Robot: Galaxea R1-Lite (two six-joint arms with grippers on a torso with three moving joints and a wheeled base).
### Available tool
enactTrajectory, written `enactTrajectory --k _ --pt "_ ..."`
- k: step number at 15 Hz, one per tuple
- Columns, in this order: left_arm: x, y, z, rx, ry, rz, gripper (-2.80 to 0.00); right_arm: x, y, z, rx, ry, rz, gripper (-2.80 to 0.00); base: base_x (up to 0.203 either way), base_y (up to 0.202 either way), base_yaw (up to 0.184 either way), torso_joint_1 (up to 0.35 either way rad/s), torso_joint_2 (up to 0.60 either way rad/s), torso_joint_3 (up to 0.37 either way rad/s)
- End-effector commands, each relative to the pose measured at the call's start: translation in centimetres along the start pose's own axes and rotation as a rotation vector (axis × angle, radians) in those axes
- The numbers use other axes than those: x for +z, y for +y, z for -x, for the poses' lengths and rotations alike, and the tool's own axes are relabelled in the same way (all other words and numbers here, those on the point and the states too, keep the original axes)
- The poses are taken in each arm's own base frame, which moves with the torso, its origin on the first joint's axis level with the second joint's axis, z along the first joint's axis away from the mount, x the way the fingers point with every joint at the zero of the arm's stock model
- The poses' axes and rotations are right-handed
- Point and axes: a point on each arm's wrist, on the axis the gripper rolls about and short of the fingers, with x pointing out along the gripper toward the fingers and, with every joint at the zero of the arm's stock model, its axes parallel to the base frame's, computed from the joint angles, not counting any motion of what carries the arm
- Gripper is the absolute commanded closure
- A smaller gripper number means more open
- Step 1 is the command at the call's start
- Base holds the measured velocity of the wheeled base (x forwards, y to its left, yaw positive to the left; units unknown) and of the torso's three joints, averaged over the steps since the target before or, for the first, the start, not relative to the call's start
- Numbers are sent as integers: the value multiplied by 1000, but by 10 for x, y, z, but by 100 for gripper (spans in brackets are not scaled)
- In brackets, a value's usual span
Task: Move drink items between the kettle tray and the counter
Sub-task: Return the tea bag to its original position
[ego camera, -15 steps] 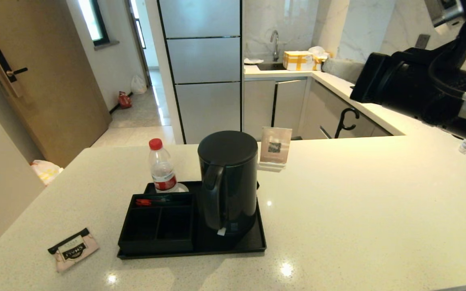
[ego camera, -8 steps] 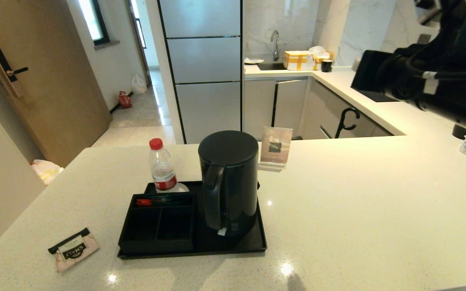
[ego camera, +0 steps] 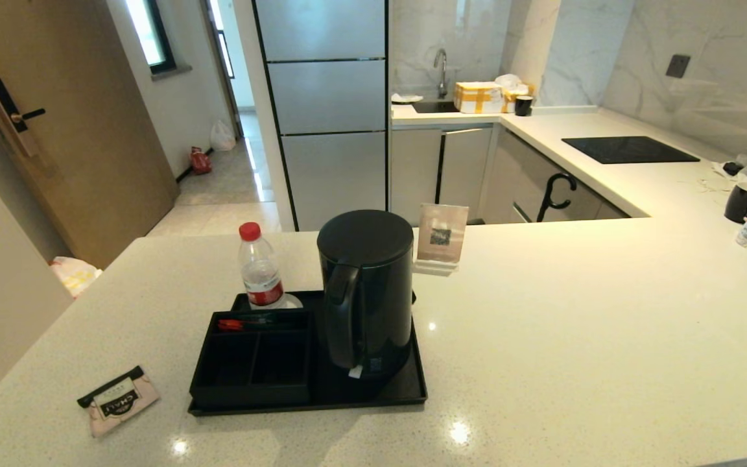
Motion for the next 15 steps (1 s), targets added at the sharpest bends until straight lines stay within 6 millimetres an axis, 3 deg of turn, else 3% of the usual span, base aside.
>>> enactTrajectory --k 1,4,7,11,13,15 --pt "0 0 0 0 -2 0 0 -20 -73 75 -116 -95 -61 0 0 0 0 0 0 0" --pt "0 0 0 0 -2 0 0 -77 -113 141 -173 -46 8 0 0 0 0 0 0 0" --pt "0 0 0 0 -2 0 0 -128 -121 166 -25 23 59 0 0 0 0 0 0 0" --pt "0 0 0 0 -2 0 0 -145 -100 144 365 -2 28 0 0 0 0 0 0 0" --pt "0 0 0 0 -2 0 0 -145 -98 142 391 -17 21 0 0 0 0 0 0 0" --pt "0 0 0 0 -2 0 0 -157 -88 125 440 -85 11 0 0 0 0 0 0 0"
